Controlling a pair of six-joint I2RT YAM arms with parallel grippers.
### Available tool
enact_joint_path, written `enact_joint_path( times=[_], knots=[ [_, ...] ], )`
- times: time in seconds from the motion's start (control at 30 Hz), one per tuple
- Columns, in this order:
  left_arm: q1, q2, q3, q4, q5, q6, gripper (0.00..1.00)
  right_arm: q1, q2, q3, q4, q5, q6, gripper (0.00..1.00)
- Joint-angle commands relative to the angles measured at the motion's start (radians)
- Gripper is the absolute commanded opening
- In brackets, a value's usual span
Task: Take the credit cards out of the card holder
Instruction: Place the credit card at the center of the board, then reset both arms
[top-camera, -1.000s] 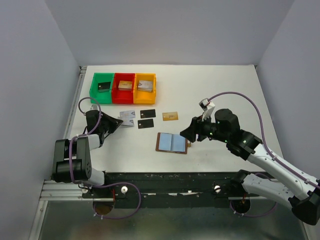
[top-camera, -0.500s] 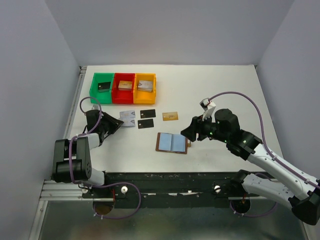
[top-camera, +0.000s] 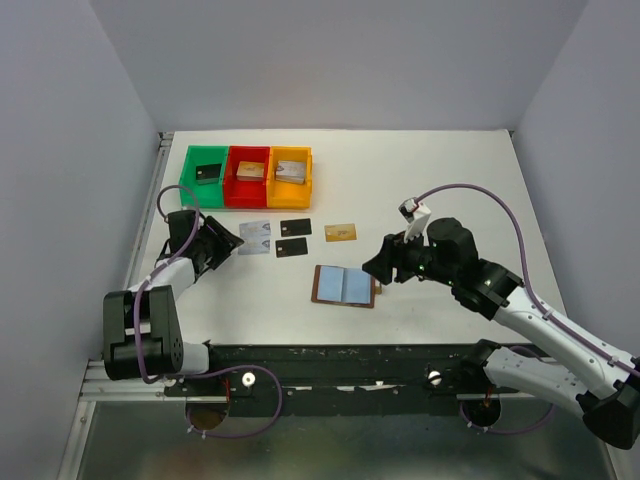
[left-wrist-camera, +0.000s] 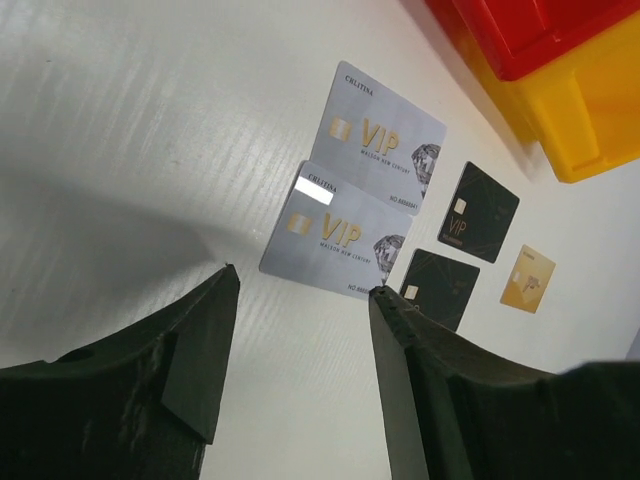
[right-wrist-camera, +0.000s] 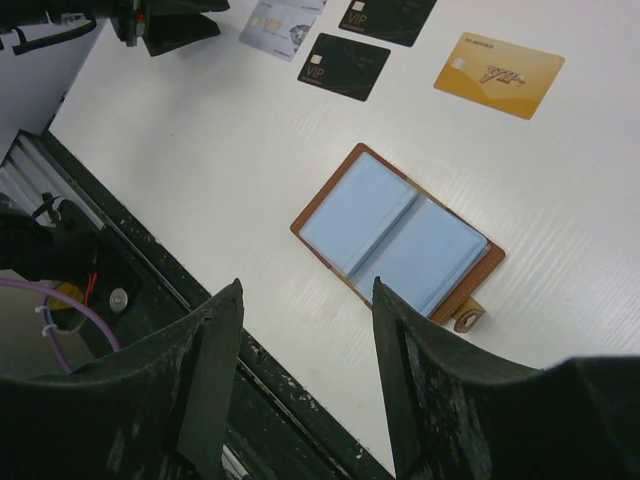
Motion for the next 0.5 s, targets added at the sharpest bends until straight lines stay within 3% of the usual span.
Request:
enact_joint_path(
  times=[0.0, 0.1, 0.27, 0.43, 0.47],
  knots=[
    [0.029, -0.082, 0.046, -0.187, -0.111, 0.074, 0.68, 0.004, -0.01, 0.004, -0.031, 0.036, -0.013, 0.63],
    [0.043, -0.139, 0.082, -0.296, -0.177, 0.097, 0.73, 0.004, -0.018, 0.003, -0.037, 0.056, -0.017, 0.63],
    [0.035, -0.222, 0.157, -0.493, -0.302, 0.111, 0.74, 0.003, -0.048, -0.014, -0.052, 0.146, -0.023, 0.63],
    [-0.033, -0.377, 0.146, -0.541, -0.365, 0.114, 0.74, 0.003, -0.106, -0.06, -0.046, 0.289, 0.001, 0.63],
    [-0.055, -0.412, 0.14, -0.545, -0.371, 0.118, 0.96, 0.003, -0.117, -0.063, -0.046, 0.312, 0.009, 0.63]
  ],
)
